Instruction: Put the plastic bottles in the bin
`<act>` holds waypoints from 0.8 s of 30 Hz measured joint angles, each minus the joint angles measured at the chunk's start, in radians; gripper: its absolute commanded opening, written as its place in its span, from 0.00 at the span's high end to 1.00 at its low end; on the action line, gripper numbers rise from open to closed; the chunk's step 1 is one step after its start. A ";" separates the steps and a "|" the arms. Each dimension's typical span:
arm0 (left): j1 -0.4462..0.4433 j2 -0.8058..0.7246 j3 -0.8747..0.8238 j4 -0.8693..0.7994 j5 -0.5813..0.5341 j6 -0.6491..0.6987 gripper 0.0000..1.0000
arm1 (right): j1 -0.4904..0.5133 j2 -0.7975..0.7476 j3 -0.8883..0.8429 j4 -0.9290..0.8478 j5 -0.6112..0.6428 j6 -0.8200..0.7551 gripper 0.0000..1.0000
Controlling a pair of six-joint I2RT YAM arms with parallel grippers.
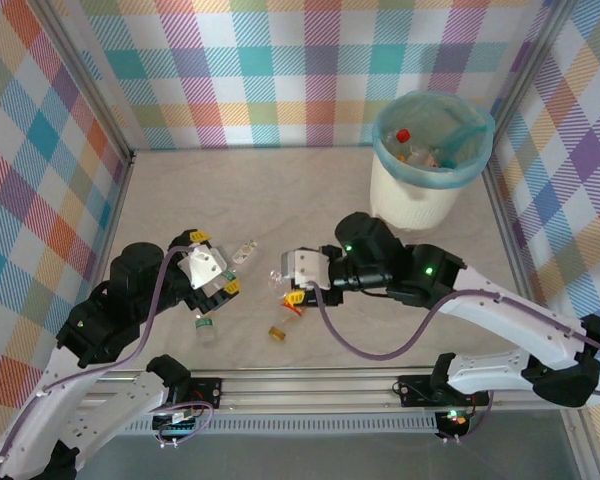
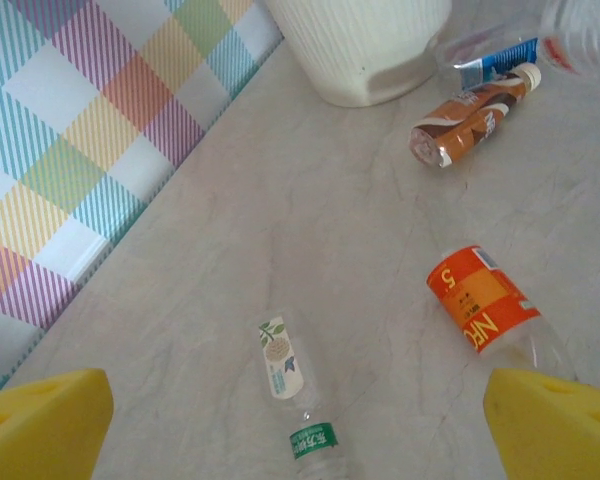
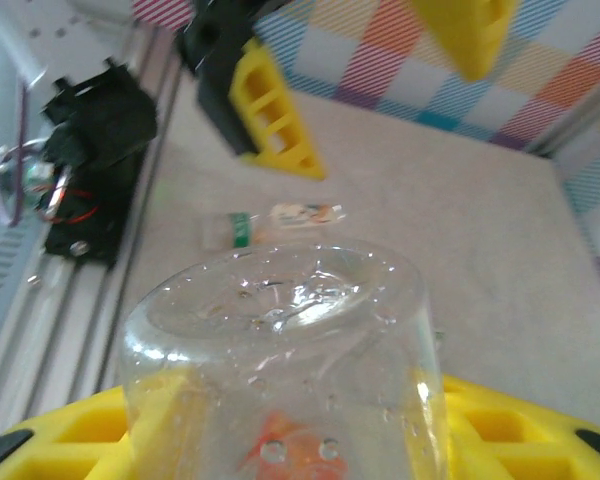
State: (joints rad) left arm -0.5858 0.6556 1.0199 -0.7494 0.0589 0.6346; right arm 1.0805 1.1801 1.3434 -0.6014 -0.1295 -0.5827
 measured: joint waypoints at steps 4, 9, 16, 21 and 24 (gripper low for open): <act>0.000 0.024 0.000 0.015 -0.001 -0.045 0.05 | -0.035 -0.026 0.036 0.056 0.069 0.000 0.54; 0.000 0.032 0.002 0.042 0.005 -0.088 0.05 | -0.089 -0.043 0.055 0.143 0.183 -0.008 0.55; 0.000 0.112 0.041 0.106 0.065 -0.155 0.05 | -0.230 -0.044 0.082 0.283 0.299 -0.032 0.55; 0.000 0.196 0.080 0.161 0.126 -0.202 0.06 | -0.350 -0.044 0.159 0.359 0.333 -0.043 0.56; 0.000 0.267 0.133 0.193 0.166 -0.227 0.06 | -0.441 -0.034 0.187 0.423 0.351 -0.058 0.55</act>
State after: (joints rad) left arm -0.5858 0.9226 1.1526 -0.5560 0.2253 0.4076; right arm 0.6392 1.1458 1.5303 -0.1787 0.2218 -0.6403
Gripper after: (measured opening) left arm 0.940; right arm 0.479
